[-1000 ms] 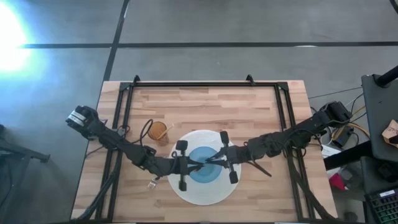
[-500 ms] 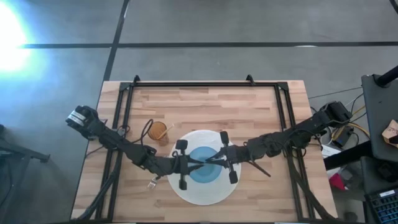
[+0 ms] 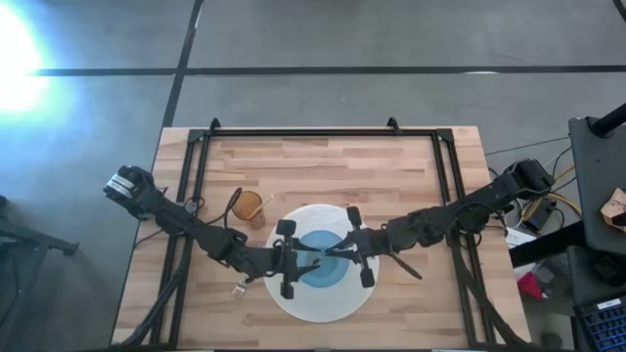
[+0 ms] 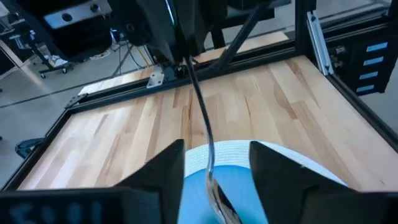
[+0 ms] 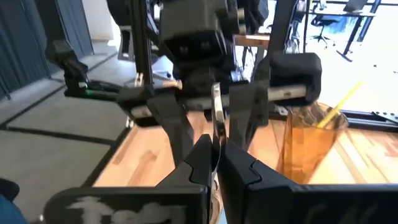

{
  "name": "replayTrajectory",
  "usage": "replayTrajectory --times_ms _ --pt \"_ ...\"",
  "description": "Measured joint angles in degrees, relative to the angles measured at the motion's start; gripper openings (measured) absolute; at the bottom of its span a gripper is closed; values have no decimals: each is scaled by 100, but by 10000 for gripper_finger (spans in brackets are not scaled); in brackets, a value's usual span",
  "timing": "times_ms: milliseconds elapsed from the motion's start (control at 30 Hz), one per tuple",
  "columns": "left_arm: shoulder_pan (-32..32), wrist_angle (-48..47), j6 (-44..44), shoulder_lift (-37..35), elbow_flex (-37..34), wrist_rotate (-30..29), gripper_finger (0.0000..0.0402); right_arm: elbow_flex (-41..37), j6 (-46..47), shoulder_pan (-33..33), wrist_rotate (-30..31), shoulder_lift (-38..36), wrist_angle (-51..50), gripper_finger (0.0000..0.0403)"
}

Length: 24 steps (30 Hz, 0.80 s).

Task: Pick & Place Utensil
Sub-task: Put the spoon into the blue bowl

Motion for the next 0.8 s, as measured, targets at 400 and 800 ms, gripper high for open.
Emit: replayTrajectory --times_ms 400,800 --pt "0 -777 -127 -828 28 0 209 0 -426 -81 138 -870 -1302 8" --pt "-9 -1487 -252 -1532 -2 44 209 -102 -824 -435 440 -2127 -2323 8"
